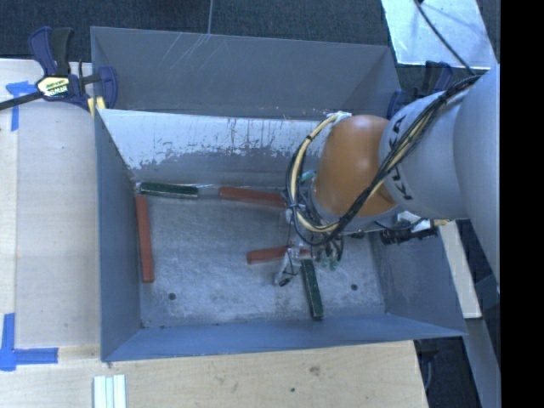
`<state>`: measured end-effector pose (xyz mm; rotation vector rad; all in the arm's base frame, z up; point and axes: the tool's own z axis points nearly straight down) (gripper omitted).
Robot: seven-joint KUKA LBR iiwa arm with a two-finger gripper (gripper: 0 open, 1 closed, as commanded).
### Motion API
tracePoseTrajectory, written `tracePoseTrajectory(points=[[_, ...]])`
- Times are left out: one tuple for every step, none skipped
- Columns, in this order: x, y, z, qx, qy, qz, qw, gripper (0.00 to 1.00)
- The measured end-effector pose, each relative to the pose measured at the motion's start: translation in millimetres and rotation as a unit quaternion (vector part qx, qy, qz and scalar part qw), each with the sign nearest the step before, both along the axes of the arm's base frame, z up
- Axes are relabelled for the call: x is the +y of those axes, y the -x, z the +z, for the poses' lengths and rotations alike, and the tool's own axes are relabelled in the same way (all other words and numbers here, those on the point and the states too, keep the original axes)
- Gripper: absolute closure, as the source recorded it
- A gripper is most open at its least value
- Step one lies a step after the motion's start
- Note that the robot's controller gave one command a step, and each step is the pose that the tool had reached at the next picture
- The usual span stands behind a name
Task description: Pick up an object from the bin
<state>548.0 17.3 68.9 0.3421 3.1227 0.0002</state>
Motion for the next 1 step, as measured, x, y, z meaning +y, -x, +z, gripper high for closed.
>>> tracePoseTrajectory(points=[[0.4,-1.3,1.6,-0.0019,0.000,0.000,1.0000,1.00]])
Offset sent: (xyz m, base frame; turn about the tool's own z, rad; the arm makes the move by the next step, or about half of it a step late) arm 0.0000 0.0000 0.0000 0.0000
